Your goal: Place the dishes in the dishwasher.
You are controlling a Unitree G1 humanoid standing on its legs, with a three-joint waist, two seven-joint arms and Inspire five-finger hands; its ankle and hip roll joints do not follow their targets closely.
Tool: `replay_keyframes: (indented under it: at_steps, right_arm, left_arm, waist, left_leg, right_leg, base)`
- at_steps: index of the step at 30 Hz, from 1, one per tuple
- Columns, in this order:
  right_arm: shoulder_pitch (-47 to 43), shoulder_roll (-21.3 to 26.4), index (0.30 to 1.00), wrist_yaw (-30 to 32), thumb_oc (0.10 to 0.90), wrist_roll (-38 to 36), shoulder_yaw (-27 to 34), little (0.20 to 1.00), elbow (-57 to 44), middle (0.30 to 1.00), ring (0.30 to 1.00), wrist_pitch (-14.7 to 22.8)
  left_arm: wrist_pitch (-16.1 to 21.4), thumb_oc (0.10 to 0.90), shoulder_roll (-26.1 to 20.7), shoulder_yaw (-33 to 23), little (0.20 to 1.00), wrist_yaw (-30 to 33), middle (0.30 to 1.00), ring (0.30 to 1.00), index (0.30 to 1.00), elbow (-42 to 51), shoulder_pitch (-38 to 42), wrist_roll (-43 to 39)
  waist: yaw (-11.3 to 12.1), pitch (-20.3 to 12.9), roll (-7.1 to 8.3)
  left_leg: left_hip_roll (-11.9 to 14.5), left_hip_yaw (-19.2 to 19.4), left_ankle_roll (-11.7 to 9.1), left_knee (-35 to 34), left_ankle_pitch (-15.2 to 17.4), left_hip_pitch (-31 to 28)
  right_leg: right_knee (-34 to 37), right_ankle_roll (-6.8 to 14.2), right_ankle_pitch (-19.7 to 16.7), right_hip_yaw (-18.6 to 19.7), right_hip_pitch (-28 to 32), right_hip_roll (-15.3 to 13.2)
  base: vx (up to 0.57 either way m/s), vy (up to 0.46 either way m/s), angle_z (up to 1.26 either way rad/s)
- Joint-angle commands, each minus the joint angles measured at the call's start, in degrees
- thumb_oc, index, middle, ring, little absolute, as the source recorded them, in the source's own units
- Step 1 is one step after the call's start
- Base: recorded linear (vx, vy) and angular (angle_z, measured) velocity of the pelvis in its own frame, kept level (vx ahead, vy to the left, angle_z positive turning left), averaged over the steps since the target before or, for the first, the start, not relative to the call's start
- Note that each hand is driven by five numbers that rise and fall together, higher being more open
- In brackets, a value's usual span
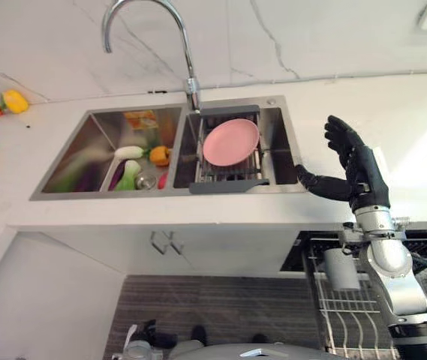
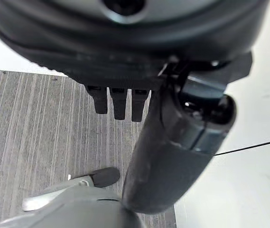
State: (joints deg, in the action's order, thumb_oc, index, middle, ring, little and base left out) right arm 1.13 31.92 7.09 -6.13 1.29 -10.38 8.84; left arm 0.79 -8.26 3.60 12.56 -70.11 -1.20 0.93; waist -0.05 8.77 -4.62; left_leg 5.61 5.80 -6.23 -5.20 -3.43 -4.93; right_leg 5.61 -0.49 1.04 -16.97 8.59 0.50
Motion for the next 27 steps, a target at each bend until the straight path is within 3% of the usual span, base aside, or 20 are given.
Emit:
replay_keyframes:
  at_steps: [1, 3, 5, 7, 10, 15, 27]
  right_arm:
    - [-9.6, 3.8, 0.9, -1.0, 0.8, 7.0, 1.2, 0.9, -5.6, 0.9, 0.9, 3.6]
    - [-12.3, 7.6, 0.9, -2.0, 0.8, 10.2, -0.7, 0.9, -3.9, 0.9, 0.9, 2.2]
    - [-13.2, 8.5, 0.9, -1.7, 0.8, 11.6, -1.2, 0.9, -3.5, 0.9, 0.9, 1.7]
    - [-17.0, 12.3, 0.9, -2.7, 0.8, 17.6, -4.0, 0.9, -1.0, 0.9, 0.9, -0.6]
    - [-19.3, 13.7, 0.9, -2.9, 0.8, 21.2, -6.1, 0.9, 0.7, 0.9, 0.9, -1.2]
    - [-24.1, 15.6, 0.9, -4.8, 0.8, 27.3, -11.4, 0.9, 7.2, 0.9, 0.9, -3.1]
    - [-38.0, 15.7, 0.9, -1.8, 0.8, 36.9, -23.6, 0.9, 28.1, 0.9, 0.9, -5.3]
  left_arm:
    - [0.2, 0.8, -2.9, 2.8, 0.9, -0.6, 0.9, 0.9, 0.9, -3.2, 0.7, 3.6]
    - [0.0, 0.8, -3.3, 2.9, 0.9, -0.8, 0.9, 0.9, 0.9, -3.6, 0.5, 4.1]
    - [-0.2, 0.8, -3.3, 2.8, 0.9, -0.8, 0.9, 0.9, 0.9, -3.7, 0.5, 4.2]
    - [-0.6, 0.8, -3.6, 2.8, 0.9, -1.3, 0.9, 0.9, 0.9, -4.1, 0.3, 5.0]
    - [-0.9, 0.8, -3.8, 2.8, 0.9, -1.7, 0.9, 0.9, 0.9, -4.6, 0.1, 5.4]
    - [-1.2, 0.8, -4.3, 2.9, 0.9, -2.6, 0.9, 0.9, 0.9, -4.9, -0.6, 5.9]
    - [-1.1, 0.8, -4.2, 4.7, 0.9, -2.6, 0.9, 0.9, 0.9, -5.4, -1.5, 5.5]
  waist:
    - [2.6, -2.1, 4.38]
    - [3.1, -2.5, 4.69]
    - [3.1, -2.5, 4.73]
    - [3.9, -2.8, 4.98]
    - [4.3, -2.9, 5.09]
    - [5.8, -3.2, 5.43]
    - [8.6, -3.2, 5.87]
  left_leg:
    - [0.4, -0.9, 0.1, 1.7, 2.0, 1.0]
    - [0.5, -1.0, 0.0, 1.6, 1.9, 0.9]
    - [0.5, -1.0, 0.1, 1.5, 1.9, 0.9]
    - [0.5, -1.2, 0.1, 1.5, 1.9, 0.8]
    - [0.5, -1.5, 0.0, 1.4, 1.9, 0.8]
    - [0.4, -2.4, 0.0, 1.3, 1.8, 1.0]
    - [0.2, -4.5, -0.2, 1.3, 1.3, 1.8]
  right_leg:
    - [-1.3, 9.3, 1.4, 0.6, 0.8, -8.9]
    - [-1.2, 9.3, 1.4, 0.5, 0.9, -8.8]
    - [-1.2, 9.3, 1.4, 0.4, 0.8, -8.8]
    - [-1.2, 9.2, 1.3, 0.2, 0.9, -8.7]
    - [-1.1, 9.2, 1.3, -0.1, 1.0, -8.6]
    - [-1.0, 9.1, 1.4, -1.1, 1.4, -8.5]
    - [-0.8, 8.9, 1.7, -3.2, 2.2, -8.2]
  base:
    - [0.0, -0.003, 0.07]
    - [0.0, 0.001, 0.04]
    - [0.0, 0.0, 0.0]
    - [0.0, -0.001, 0.02]
    - [0.0, 0.003, 0.04]
    - [-0.01, 0.003, 0.1]
    - [-0.01, 0.001, 0.09]
